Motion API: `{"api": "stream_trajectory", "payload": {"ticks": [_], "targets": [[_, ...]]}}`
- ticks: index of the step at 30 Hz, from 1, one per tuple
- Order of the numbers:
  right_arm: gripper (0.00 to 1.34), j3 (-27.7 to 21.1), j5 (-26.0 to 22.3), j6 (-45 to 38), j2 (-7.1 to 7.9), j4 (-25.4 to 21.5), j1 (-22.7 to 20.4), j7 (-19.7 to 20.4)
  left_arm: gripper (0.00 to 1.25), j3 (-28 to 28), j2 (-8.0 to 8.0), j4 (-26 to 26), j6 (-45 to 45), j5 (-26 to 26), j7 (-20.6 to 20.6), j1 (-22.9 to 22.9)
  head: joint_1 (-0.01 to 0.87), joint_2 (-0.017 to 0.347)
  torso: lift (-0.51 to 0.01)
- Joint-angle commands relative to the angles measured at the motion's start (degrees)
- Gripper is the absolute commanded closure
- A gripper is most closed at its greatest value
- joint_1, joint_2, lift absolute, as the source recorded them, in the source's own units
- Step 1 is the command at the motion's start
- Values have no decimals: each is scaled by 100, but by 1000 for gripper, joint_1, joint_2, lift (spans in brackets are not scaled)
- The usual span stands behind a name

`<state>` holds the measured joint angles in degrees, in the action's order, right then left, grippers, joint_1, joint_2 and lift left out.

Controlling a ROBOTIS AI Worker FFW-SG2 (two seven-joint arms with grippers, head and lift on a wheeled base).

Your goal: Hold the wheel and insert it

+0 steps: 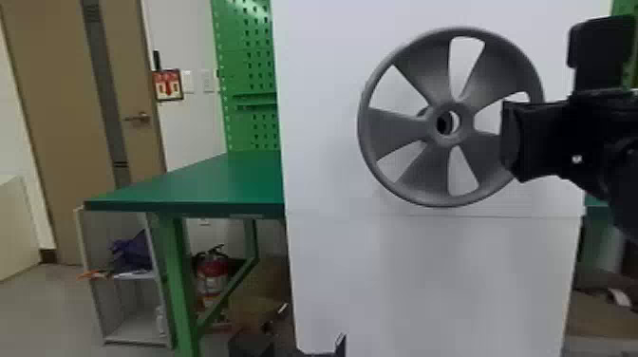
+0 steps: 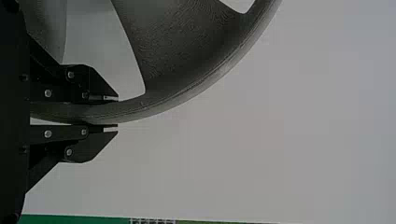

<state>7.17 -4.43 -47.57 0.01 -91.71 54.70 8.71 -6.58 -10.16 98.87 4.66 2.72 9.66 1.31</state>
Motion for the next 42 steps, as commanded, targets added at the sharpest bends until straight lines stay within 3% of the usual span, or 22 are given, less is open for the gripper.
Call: {"api": "stream_trajectory", "payload": {"ticks": [1,21,42], "targets": [[1078,-49,3,20,-6,57,32,0,99,-10,-12,-8,0,0,1,0,233,304,-499],[1078,127,21,169,-6,312,102,0,99,-107,-74,-17,0,35,-78,35,233,304,-499],[1078,241,170,327,-6,391,93,8,99,-353,-302,-61,53,176,-351,167,233,304,-499]]}}
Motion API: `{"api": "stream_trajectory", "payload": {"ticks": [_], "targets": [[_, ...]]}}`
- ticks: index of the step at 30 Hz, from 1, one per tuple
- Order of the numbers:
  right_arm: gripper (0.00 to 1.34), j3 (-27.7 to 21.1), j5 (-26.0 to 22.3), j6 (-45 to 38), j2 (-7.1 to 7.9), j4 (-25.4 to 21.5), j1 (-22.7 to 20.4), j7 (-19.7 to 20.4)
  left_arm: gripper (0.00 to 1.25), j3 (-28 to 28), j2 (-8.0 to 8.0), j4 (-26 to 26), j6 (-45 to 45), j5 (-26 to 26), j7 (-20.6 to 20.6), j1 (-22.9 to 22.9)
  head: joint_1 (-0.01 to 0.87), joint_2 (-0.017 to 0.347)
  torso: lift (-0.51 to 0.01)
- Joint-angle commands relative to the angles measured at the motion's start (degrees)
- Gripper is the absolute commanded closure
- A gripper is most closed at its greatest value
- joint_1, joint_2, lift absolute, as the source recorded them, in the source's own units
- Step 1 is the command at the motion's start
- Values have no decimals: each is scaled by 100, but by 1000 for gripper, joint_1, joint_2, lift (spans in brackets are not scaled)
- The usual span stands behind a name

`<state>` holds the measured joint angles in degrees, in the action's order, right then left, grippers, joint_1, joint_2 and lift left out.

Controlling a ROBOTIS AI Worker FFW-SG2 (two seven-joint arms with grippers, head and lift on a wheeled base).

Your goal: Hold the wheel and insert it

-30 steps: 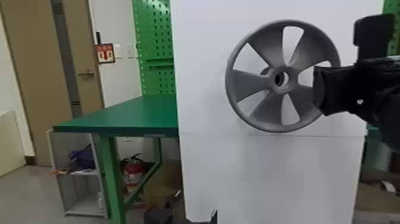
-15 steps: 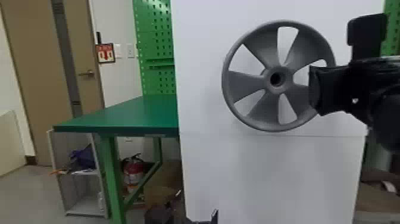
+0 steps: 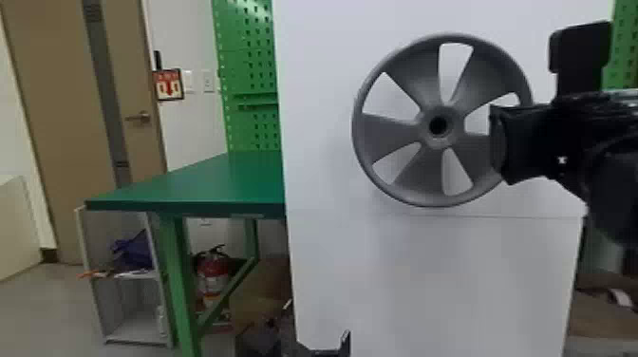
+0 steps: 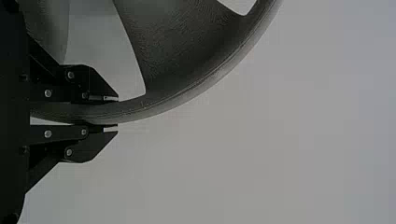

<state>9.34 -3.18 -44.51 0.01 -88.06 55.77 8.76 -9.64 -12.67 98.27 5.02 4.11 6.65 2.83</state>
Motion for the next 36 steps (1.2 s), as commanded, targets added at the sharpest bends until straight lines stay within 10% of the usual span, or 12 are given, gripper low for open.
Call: {"api": "stream_trajectory", "payload": {"ticks": [1,17,36], "targets": [[1078,24,54,22,-6,44,-5,-6,99,-73,-69,-1,17,46,-67,24,233,304,-499],[1073,-239,230,277,-6,360,48,3,99,-188,-148,-10,61,116,-173,60,233,304,-499],[418,-178,-148,364,-6,79,-155,3,99,-179,-166,-10,61,152,-173,-2,233,304,-499]]}}
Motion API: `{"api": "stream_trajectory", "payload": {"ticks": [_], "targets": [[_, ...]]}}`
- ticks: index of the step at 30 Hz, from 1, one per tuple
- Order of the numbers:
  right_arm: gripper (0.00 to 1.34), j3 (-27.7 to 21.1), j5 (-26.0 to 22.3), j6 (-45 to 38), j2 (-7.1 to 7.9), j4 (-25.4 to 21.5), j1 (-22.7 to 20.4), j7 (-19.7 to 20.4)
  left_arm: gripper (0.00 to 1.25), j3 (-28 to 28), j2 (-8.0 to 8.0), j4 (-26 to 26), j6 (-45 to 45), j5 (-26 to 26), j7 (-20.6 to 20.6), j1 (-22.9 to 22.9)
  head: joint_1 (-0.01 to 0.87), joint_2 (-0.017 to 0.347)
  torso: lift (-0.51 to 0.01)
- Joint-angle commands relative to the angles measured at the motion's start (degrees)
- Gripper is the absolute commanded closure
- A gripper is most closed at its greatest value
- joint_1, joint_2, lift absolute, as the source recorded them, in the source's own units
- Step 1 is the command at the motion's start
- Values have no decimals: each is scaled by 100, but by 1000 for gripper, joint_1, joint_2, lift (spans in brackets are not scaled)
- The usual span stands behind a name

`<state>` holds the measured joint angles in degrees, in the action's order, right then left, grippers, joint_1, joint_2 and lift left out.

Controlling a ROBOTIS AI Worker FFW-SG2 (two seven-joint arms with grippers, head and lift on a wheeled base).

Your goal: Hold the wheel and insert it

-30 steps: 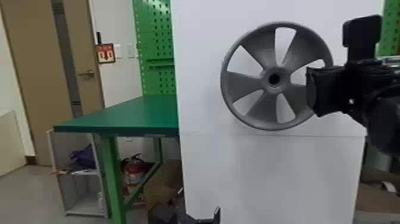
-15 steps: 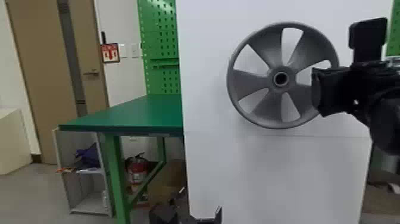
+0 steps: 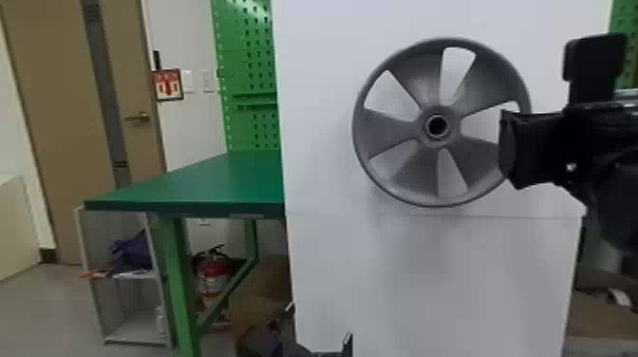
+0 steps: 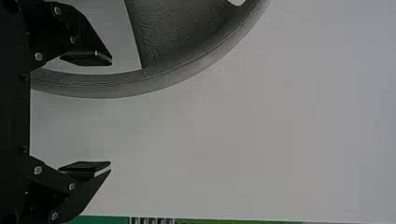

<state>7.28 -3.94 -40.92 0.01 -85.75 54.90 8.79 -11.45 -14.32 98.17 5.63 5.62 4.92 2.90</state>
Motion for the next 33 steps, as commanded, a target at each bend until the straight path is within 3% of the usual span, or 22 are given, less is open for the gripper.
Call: {"api": "stream_trajectory", "payload": {"ticks": [1,6,20,33], "targets": [[418,45,-89,5,-6,-197,-94,0,99,2,0,0,-1,0,0,-17,233,304,-499],[418,80,-213,5,-6,-592,-279,0,99,2,0,9,-1,9,-8,-52,233,304,-499],[420,177,-353,14,-6,-2016,-1474,0,99,143,9,308,-229,-26,-342,-237,233,304,-499],[421,142,-432,22,-6,-2649,-2326,0,99,328,96,492,-344,-44,-465,-378,233,304,-499]]}}
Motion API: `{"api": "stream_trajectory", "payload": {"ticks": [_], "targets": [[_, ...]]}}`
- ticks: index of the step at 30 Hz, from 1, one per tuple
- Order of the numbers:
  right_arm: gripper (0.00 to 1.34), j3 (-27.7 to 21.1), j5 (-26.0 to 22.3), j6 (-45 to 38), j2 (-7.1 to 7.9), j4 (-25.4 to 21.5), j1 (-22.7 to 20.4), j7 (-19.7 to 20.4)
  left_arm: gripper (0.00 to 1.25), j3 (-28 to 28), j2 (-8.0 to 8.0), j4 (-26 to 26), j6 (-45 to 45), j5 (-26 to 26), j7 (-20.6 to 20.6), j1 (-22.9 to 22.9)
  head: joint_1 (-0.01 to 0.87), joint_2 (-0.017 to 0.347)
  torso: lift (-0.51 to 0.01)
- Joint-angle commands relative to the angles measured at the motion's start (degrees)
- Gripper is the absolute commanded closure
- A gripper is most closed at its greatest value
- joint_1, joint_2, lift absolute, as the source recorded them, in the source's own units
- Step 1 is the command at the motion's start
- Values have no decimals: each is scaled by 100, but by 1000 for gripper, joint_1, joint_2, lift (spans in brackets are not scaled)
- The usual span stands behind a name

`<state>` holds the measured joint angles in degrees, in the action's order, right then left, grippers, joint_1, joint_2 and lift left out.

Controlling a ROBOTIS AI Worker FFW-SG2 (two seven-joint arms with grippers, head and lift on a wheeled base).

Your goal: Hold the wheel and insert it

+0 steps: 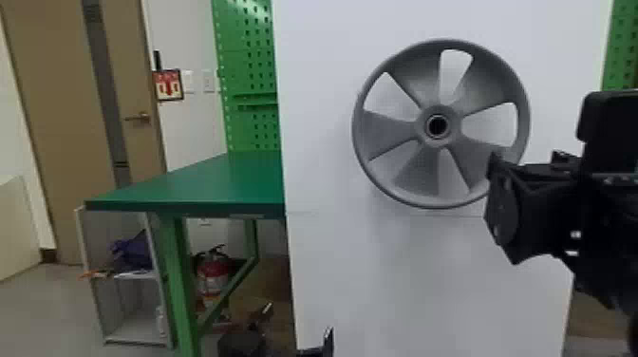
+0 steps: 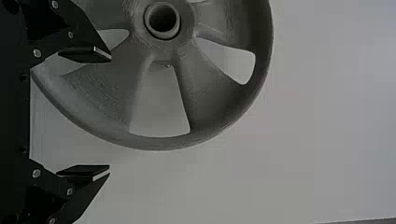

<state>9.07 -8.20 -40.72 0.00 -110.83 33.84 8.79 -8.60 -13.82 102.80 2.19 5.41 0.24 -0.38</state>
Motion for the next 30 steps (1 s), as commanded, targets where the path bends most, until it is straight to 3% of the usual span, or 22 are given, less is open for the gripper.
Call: {"api": "stream_trajectory", "payload": {"ticks": [1,9,22,30], "targets": [[421,-54,3,20,-5,-176,-273,0,99,60,55,38,0,-31,2,-68,233,304,-499],[423,-221,-24,328,229,-545,-888,-9,99,209,169,135,-17,-84,2,-147,233,304,-499],[424,-282,11,1119,334,-501,-2040,0,99,411,336,258,-61,-189,2,-226,233,304,-499],[424,-406,64,1805,387,-378,-2813,-9,99,482,354,320,-61,-224,2,-244,233,304,-499]]}}
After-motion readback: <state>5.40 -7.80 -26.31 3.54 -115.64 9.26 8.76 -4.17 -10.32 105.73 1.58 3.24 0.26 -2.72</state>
